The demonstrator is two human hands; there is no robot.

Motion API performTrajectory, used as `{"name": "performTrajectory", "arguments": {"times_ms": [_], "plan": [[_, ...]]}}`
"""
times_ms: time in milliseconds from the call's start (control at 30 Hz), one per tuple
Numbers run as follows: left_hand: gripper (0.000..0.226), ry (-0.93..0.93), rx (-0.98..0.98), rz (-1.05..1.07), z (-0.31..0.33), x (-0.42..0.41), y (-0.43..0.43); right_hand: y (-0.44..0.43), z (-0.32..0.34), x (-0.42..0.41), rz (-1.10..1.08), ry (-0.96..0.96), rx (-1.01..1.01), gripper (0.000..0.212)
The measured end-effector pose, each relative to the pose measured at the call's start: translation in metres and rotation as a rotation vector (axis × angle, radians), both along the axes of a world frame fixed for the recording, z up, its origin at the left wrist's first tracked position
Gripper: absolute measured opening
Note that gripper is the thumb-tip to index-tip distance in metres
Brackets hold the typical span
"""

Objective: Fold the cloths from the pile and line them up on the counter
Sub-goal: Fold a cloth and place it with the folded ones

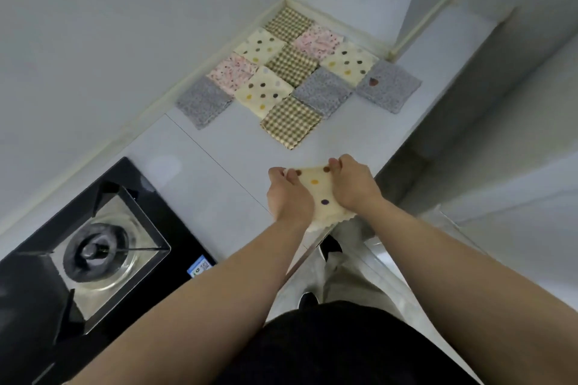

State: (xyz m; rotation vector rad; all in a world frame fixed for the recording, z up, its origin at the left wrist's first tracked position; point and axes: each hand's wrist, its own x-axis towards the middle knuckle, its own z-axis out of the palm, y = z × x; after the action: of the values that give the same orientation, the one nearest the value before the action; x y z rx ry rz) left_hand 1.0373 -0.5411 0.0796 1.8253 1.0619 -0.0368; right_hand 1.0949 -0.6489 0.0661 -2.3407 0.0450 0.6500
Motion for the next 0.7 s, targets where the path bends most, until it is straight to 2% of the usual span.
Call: {"name": "performTrajectory", "arguments": {"times_ms": [200, 333, 500, 700], "plan": [[0.017, 0.113, 0.002, 0.092, -0.021, 0.054, -0.01, -0.001, -0.029, 0.06, 0.04, 0.078, 0.034, 0.041], [0.017, 0.154, -0.001, 0.128, -0.028, 0.083, -0.009, 0.0, -0.039, 0.088, 0.06, 0.075, 0.008, 0.038], [0.015, 0.12, -0.014, 0.193, -0.029, 0.091, 0.005, 0.018, -0.04, 0.101, 0.12, 0.042, -0.007, 0.039], [0.015, 0.098, 0.047, 0.388, -0.028, 0.073, 0.046, 0.075, -0.03, 0.099, 0.31, -0.086, 0.038, 0.034]]}}
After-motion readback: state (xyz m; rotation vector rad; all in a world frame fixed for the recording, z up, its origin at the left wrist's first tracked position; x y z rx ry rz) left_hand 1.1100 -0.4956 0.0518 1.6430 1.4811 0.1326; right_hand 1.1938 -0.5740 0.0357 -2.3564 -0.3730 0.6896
